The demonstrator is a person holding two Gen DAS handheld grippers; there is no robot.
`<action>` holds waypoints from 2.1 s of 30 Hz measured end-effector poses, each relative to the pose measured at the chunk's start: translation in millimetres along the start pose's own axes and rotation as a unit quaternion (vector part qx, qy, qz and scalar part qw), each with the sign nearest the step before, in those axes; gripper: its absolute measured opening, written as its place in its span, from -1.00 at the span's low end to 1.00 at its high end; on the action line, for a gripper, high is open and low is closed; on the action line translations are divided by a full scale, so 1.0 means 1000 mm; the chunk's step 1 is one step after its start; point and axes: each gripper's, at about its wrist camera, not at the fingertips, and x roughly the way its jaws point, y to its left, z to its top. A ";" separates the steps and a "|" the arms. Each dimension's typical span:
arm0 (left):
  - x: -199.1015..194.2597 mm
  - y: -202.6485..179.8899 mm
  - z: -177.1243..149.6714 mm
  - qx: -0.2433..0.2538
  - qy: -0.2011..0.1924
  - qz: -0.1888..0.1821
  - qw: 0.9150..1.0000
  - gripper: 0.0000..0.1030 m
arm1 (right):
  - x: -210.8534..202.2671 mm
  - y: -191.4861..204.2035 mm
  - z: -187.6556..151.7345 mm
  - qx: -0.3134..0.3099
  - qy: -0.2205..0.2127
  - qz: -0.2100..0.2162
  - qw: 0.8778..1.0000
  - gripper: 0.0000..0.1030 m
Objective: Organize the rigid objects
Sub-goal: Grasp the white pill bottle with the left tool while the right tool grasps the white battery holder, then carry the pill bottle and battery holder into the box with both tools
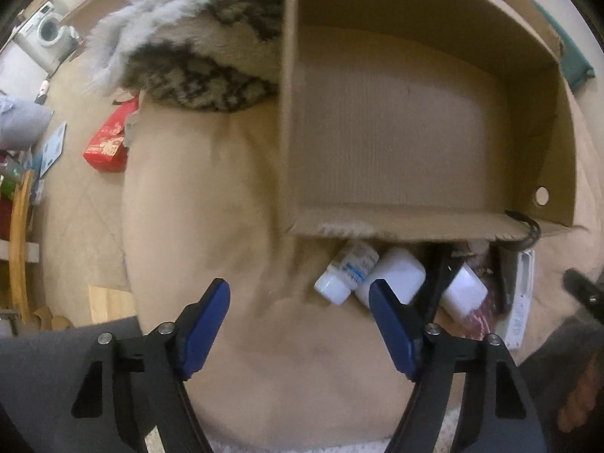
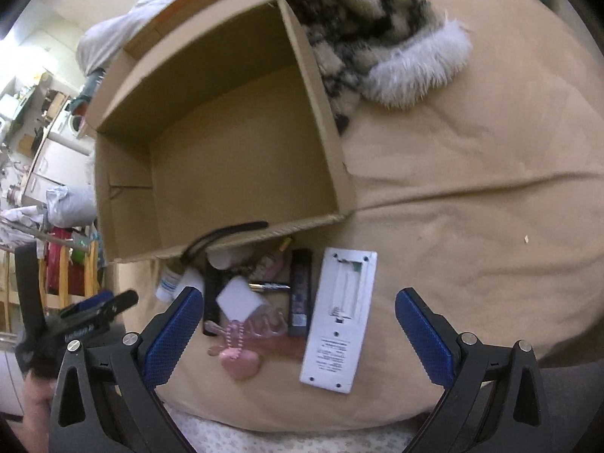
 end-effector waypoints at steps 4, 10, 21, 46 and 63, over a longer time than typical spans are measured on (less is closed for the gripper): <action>0.021 -0.009 0.008 0.008 0.023 -0.012 1.000 0.15 | 0.022 -0.014 -0.001 0.036 0.043 -0.003 0.998 0.48; 0.048 -0.015 0.011 0.006 0.048 -0.036 0.998 -0.03 | 0.046 -0.005 -0.003 0.015 0.073 -0.030 0.997 0.40; 0.071 -0.021 0.020 0.008 0.052 -0.064 0.997 -0.50 | 0.070 -0.004 0.007 0.018 0.102 -0.049 0.993 -0.06; 0.080 -0.033 -0.028 -0.018 0.073 -0.032 0.997 -0.53 | 0.090 0.046 0.043 -0.040 0.085 -0.110 0.990 -0.10; 0.015 -0.031 -0.048 -0.093 -0.002 -0.055 0.994 -0.54 | 0.025 0.125 0.016 -0.084 0.026 -0.018 0.996 -0.12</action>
